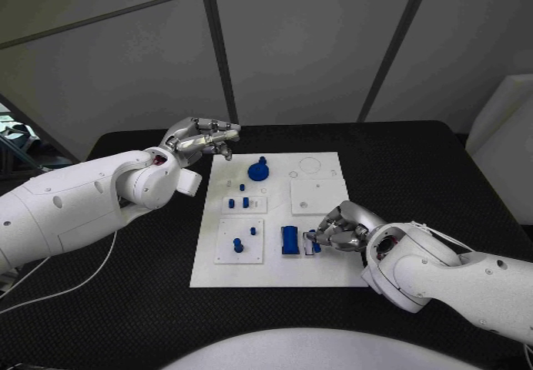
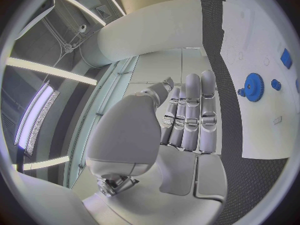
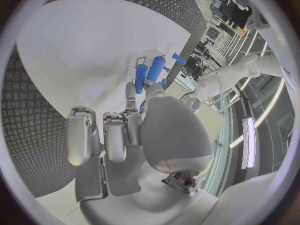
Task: Assemble the parts on the task board
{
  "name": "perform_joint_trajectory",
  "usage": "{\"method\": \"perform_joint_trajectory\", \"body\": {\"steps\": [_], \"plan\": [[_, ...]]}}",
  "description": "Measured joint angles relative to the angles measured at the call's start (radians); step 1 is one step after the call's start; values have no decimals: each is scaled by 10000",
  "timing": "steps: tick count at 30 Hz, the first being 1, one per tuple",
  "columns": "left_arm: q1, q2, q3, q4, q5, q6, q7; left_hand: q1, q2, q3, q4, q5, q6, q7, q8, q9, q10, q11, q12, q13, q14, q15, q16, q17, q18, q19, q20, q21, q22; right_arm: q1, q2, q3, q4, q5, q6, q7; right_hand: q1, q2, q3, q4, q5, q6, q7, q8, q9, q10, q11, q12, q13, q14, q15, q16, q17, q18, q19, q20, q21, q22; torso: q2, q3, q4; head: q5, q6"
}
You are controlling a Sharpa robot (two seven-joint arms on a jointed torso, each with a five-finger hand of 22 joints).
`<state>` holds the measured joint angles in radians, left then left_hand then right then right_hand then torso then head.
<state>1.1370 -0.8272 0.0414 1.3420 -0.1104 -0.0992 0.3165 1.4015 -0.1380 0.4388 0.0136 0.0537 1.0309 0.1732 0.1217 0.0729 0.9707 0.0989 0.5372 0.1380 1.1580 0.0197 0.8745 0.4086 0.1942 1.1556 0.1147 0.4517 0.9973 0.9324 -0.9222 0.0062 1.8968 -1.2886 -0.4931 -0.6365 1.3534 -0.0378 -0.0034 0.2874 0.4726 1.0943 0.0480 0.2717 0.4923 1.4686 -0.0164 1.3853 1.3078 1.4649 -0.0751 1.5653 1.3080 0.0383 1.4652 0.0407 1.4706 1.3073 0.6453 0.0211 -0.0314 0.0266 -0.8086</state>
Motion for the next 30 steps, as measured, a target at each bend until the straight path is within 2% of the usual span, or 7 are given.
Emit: {"method": "perform_joint_trajectory", "body": {"steps": [6,13,18,21,24,30], "plan": [[2,-18,0,17,0,2,0,0,0,0,0,0,0,0,0,0,0,0,0,0,0,0,0,0,1,0,0,0,1,0,206,-1,-179,89,66,-86,-68,-13,-1,0,0,72,-71,35,54,-37,-37,0,0,0,0,0,-1,0,0,0,41,0,-4,2,-5,-6,2],[2,-31,0,28,0,2,0,0,0,0,0,0,0,0,0,0,0,0,0,0,0,0,0,1,0,0,0,0,1,0,333,-1,-315,102,121,-182,-91,10,-34,-31,0,128,-58,73,90,-2,-71,0,0,38,-38,0,-1,0,0,0,41,0,-4,8,-11,37,9],[3,-43,0,33,0,2,-1,0,0,0,0,0,0,0,0,0,0,0,0,0,0,0,0,1,0,0,0,0,1,7,392,3,-370,80,190,-249,-168,-68,-69,4,0,180,-103,125,162,-39,-108,0,-1,1,-74,0,-2,0,17,-57,41,0,-4,9,-11,48,0],[3,-47,0,34,0,3,-1,0,0,0,0,0,0,0,0,0,0,0,0,0,0,0,0,1,1,0,0,0,1,12,423,9,-389,61,266,-292,-212,-24,-97,-24,-106,195,-94,155,198,-38,-107,0,-1,1,-74,0,-2,-1,1,-73,41,0,-3,10,-11,55,-18],[4,-51,0,38,0,3,-2,0,0,0,0,0,0,0,0,0,0,0,0,0,0,0,0,2,1,0,0,0,1,13,432,10,-391,46,334,-331,-265,-76,-139,18,-177,199,-91,180,208,-38,-107,0,-1,1,-74,0,-3,0,1,-73,41,0,-2,10,-11,63,-27],[5,-70,0,41,0,4,-3,0,0,0,0,0,0,0,0,0,0,0,0,0,0,0,0,2,1,0,0,0,2,11,443,3,-400,11,477,-404,-916,-91,-545,34,-287,202,-93,183,299,-38,-106,0,-1,1,-74,0,-3,0,1,-72,41,0,-1,10,-12,88,-47]]}}
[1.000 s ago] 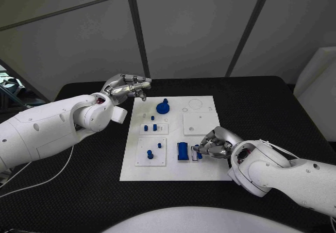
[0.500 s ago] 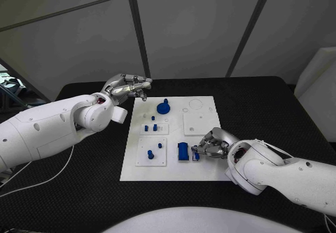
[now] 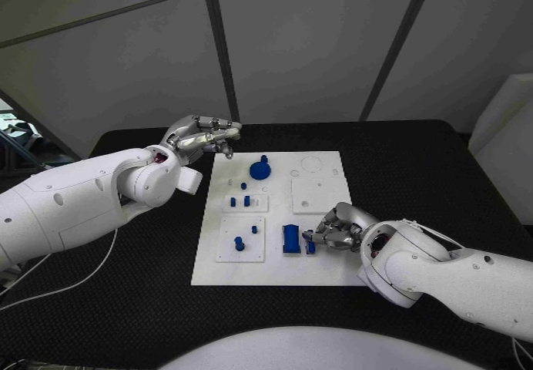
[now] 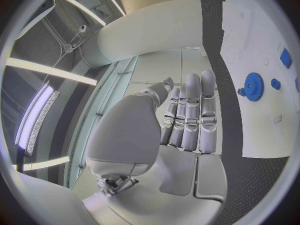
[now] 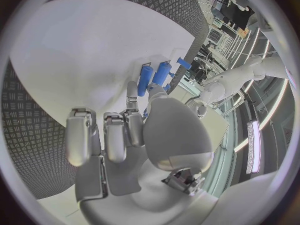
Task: Assemble the parts on the task board
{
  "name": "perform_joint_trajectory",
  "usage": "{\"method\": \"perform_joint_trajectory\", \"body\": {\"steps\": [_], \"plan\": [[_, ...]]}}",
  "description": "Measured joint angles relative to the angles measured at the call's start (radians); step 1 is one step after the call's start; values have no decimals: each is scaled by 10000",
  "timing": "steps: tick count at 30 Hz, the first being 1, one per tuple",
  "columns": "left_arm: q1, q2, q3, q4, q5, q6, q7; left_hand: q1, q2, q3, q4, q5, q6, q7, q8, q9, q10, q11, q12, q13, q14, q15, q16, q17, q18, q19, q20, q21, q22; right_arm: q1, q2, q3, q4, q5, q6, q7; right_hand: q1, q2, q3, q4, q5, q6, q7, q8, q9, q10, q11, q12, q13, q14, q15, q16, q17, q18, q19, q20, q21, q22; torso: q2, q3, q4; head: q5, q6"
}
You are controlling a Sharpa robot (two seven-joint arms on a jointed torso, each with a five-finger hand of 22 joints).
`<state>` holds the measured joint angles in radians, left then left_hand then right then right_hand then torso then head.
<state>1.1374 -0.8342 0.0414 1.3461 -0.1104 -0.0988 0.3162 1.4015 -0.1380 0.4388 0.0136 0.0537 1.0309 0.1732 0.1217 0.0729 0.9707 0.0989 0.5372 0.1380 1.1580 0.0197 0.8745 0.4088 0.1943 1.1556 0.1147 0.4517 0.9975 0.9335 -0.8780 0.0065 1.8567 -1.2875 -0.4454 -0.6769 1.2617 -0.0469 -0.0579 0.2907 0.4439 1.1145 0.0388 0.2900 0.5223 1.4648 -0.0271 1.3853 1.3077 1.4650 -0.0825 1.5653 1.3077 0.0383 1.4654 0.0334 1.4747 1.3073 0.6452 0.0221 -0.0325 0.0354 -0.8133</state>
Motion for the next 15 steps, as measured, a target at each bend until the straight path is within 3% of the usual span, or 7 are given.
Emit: {"method": "perform_joint_trajectory", "body": {"steps": [6,15], "plan": [[0,-1,0,2,0,0,-1,0,0,0,0,0,0,0,0,0,0,0,0,0,0,0,0,0,0,0,0,0,0,-5,0,-4,-1,-60,59,-34,-683,103,-509,-2,-1168,31,-31,49,125,0,0,-41,0,0,0,0,0,0,0,0,0,0,0,0,0,13,-15],[1,-2,0,-5,0,0,-1,0,0,0,0,0,0,0,0,0,0,0,0,0,0,0,0,1,-1,0,0,0,1,-5,-23,-4,45,-142,115,-47,-792,171,-740,-2,-1486,32,-32,53,189,0,1,-40,0,0,0,0,-1,-1,0,0,0,0,-2,4,-2,30,-36]]}}
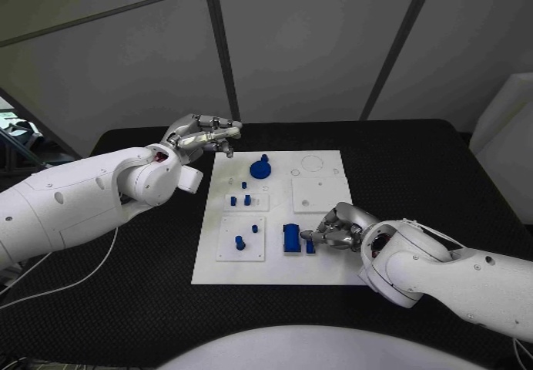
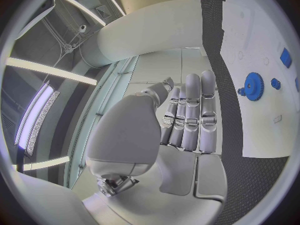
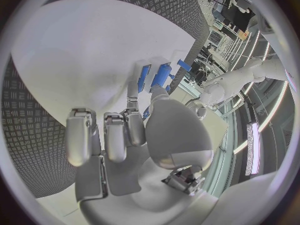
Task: Assemble the parts on the task board
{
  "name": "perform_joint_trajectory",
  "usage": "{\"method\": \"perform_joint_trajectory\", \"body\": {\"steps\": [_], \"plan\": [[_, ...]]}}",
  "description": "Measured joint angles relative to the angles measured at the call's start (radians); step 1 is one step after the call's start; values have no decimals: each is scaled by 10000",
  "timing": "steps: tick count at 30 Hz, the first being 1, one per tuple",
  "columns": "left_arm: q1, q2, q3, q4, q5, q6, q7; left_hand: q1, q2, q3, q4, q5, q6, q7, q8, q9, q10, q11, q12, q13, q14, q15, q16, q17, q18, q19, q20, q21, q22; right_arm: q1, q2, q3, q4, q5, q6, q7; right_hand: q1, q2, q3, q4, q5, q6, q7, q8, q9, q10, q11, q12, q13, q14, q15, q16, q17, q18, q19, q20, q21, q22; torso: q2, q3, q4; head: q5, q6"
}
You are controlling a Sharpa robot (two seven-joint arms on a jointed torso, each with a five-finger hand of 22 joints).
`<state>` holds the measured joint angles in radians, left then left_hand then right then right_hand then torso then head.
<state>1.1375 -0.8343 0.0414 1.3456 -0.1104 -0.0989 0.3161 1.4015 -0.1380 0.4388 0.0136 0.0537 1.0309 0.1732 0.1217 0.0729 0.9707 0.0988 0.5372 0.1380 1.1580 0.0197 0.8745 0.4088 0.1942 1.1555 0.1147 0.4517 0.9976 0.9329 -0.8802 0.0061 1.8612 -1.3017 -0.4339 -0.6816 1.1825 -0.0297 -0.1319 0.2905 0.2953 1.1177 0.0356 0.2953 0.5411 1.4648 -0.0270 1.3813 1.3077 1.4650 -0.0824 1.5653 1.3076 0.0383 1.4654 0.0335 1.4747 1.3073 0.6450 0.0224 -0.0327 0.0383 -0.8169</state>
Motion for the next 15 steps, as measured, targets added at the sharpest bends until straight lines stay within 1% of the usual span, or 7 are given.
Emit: {"method": "perform_joint_trajectory", "body": {"steps": [6,7,9,11,13,15], "plan": [[0,6,0,-5,0,0,0,0,0,0,0,0,0,0,0,0,0,0,42,-10,0,0,0,-13,0,0,0,0,-15,-1,-91,0,67,-64,-14,41,2,-1,2,1,-2,-1,-2,0,40,0,0,0,0,0,0,0,0,0,0,0,0,0,-2,1,-9,-7,-12],[0,7,0,-5,0,0,0,0,0,0,0,0,0,0,0,0,0,0,42,-12,0,0,0,-19,1,0,0,0,-19,-1,-111,0,70,-73,-24,56,33,30,2,1,-2,-1,-2,0,52,0,0,0,0,0,0,0,0,0,0,0,0,0,-2,1,-10,-16,-9],[0,9,0,-9,0,0,0,0,0,0,0,0,0,0,0,0,0,0,42,-12,0,0,0,-20,0,0,0,0,-18,-1,-161,0,72,-101,-53,103,177,165,-33,-48,84,-1,-2,0,81,0,0,0,0,0,0,0,0,0,0,0,0,0,-2,1,-10,-25,0],[0,11,0,-12,0,-1,0,0,0,0,0,0,0,0,0,0,0,0,42,-12,0,0,0,-19,1,0,0,0,-18,-2,-192,0,71,-125,-82,146,426,203,15,-150,135,-1,-2,0,106,0,1,0,1,0,0,0,-1,1,0,0,0,0,-2,4,-11,-26,7],[0,17,0,-15,0,-1,0,0,0,0,0,0,0,0,0,0,0,0,42,-12,0,0,0,-19,1,0,0,0,-18,-2,-199,0,29,-152,-115,202,696,288,88,-224,135,-1,-2,-1,132,0,1,1,2,0,0,0,-1,0,0,0,0,0,-3,5,-11,-27,10],[0,20,0,-19,0,-1,0,0,0,0,0,0,0,0,0,0,0,0,42,-12,0,0,0,-19,1,0,0,0,-18,-2,-199,0,-28,-175,-133,249,1028,361,155,-373,135,-23,-24,0,155,7,-6,3,9,10,-9,0,-1,0,0,1,0,0,-3,4,-11,-26,16]]}}
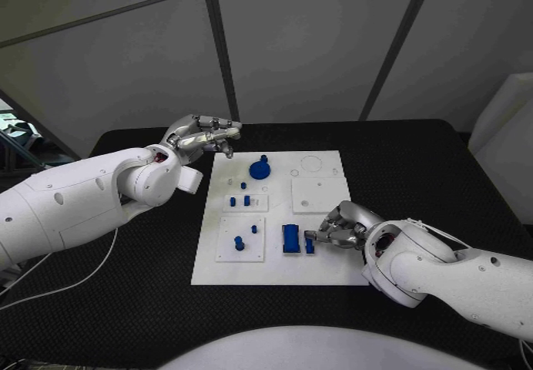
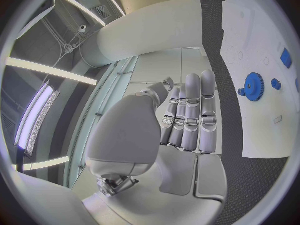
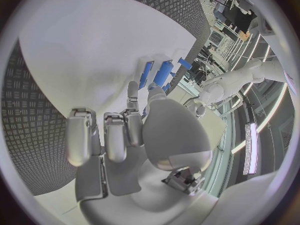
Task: Assemble the parts on the task board
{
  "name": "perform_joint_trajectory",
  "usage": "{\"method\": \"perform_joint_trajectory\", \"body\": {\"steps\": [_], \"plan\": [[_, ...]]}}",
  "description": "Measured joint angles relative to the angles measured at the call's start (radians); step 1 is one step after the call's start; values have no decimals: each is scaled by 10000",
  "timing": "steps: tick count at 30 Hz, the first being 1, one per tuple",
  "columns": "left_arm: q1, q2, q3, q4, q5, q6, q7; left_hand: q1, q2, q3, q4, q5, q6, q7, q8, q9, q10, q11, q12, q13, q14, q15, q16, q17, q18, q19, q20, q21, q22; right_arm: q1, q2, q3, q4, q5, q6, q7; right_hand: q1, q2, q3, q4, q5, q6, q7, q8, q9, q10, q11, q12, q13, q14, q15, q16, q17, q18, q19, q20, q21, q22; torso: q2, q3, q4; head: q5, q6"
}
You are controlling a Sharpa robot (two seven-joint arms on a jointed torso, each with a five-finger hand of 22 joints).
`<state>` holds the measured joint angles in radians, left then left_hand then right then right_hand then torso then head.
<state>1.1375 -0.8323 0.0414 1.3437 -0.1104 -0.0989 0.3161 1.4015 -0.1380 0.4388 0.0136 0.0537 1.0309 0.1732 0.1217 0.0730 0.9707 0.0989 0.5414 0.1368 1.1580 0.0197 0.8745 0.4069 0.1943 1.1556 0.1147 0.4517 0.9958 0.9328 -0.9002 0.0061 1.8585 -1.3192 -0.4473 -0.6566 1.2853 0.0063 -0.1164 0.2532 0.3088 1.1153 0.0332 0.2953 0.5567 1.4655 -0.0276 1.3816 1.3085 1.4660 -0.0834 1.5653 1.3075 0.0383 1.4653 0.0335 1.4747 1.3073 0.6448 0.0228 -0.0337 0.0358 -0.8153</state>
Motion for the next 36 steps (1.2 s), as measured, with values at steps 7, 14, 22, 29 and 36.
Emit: {"method": "perform_joint_trajectory", "body": {"steps": [7,14,22,29,36], "plan": [[0,12,0,-4,0,0,0,0,0,0,0,0,0,0,0,0,0,0,0,0,0,0,0,1,-1,0,0,0,0,0,94,3,-223,-63,0,137,864,89,278,-492,-774,-39,-38,0,53,-8,-64,36,78,-10,-60,0,-1,1,1,-71,0,0,1,-2,16,7,-13],[-1,10,0,-6,0,0,0,0,0,0,0,0,0,0,39,0,0,0,0,1,0,0,0,1,0,0,0,0,1,13,243,18,-298,-194,21,250,1243,115,467,-771,-1061,-48,-48,0,64,-10,-62,3,463,-11,-58,0,-1,1,1,-70,0,0,5,-3,12,34,-51],[-1,18,0,-10,0,1,-1,0,0,0,0,0,0,0,39,0,0,0,0,1,0,0,0,2,0,0,0,0,2,10,204,12,-251,-360,23,289,1284,74,504,-807,-628,-49,-47,0,63,13,-84,3,473,-11,-57,0,-1,1,1,-70,0,0,1,-6,-2,-1,-64],[-3,18,-1,-17,0,6,-1,0,0,0,0,0,0,0,39,0,0,0,0,2,0,0,0,2,0,0,0,0,2,0,-86,2,-42,-390,20,445,1007,-135,103,-407,138,-72,-24,-7,73,19,-89,-294,606,-10,-57,0,-1,0,1,-70,-143,0,-11,-3,-2,-21,-29],[-8,23,-12,-41,0,9,1,0,0,-1,1,0,-37,-37,39,0,-36,36,0,-11,0,0,-39,-19,-1,0,0,-40,-25,3,-422,16,123,63,1,1625,341,-496,-423,64,101,-664,338,-409,-13,-450,186,-2021,103,6,74,-600,-2,169,-834,43,-1306,-28,-25,-4,-2,-84,86]]}}
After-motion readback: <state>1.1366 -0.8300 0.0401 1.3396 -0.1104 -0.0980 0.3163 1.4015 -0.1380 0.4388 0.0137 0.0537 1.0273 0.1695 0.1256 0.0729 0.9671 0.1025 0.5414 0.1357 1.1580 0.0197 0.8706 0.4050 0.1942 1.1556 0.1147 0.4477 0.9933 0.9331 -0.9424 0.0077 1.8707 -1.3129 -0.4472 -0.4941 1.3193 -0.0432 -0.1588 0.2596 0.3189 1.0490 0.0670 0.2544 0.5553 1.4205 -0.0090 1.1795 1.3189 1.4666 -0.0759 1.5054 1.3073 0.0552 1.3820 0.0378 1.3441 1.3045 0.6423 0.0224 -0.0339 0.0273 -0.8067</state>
